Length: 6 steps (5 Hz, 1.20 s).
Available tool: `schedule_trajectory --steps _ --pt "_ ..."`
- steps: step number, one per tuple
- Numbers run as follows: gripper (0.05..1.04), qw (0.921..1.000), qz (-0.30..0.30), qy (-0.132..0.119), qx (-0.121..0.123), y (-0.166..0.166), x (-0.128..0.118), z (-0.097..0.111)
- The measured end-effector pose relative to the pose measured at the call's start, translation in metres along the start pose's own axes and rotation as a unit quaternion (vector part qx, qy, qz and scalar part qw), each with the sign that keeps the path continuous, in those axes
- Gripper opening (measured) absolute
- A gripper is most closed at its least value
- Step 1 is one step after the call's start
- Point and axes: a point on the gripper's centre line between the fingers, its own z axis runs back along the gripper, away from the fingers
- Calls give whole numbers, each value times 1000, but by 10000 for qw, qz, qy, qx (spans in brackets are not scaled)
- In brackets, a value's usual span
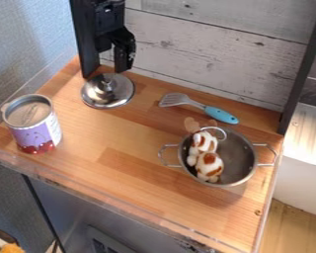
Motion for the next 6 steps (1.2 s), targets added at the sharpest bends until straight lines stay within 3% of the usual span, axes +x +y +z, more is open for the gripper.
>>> schedule_trajectory --steps 2,5,6 --pt "1001 9991 79 -166 382 22 5 -20" --pt "1001 9966 -21 291 775 82 5 22" --pt "1001 9944 -248 246 998 109 3 24"
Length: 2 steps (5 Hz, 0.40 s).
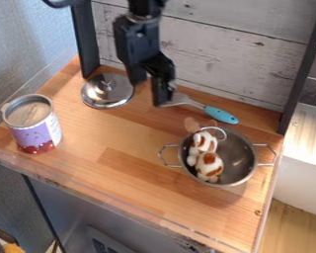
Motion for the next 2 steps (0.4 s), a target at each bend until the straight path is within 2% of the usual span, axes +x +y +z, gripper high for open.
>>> schedule_trajectory --steps 1,2 --pt "1001 9997 -188 85 136 22 -9 -5" --pt "1001 9978 -662 88 47 52 -22 -9"
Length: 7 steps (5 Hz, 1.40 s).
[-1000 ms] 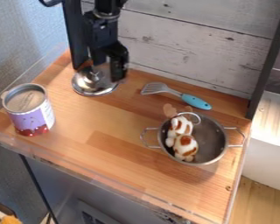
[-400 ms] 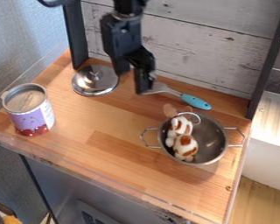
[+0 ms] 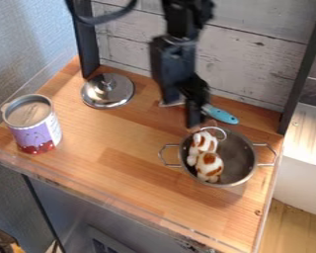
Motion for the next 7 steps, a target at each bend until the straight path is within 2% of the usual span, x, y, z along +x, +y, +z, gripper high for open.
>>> schedule_trajectory --steps 2,3,4,6,7 --pt "1001 9988 -487 -102 -16 32 -16 -16" --pt "980 9982 -548 -242 27 32 -16 -30" --pt "878 9975 -646 -278 -78 31 -18 -33" --pt "344 9974 -665 -216 -169 30 -19 -35" --pt "220 9976 -640 -211 -158 29 -19 -35"
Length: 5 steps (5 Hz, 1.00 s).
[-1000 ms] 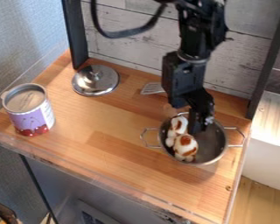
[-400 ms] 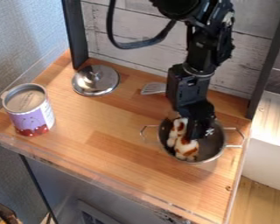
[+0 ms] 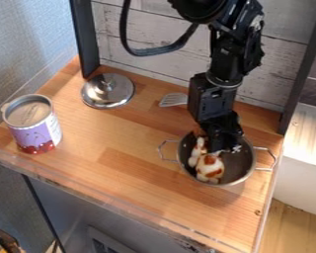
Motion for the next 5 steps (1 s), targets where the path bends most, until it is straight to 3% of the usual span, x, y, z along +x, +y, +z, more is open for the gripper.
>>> schedule_trajectory --steps 2,4,5 --pt "139 10000 1 -14 -9 0 3 5" --pt "122 9978 459 439 -184 -27 23 51" --pt "122 9945 856 568 -183 -47 41 64"
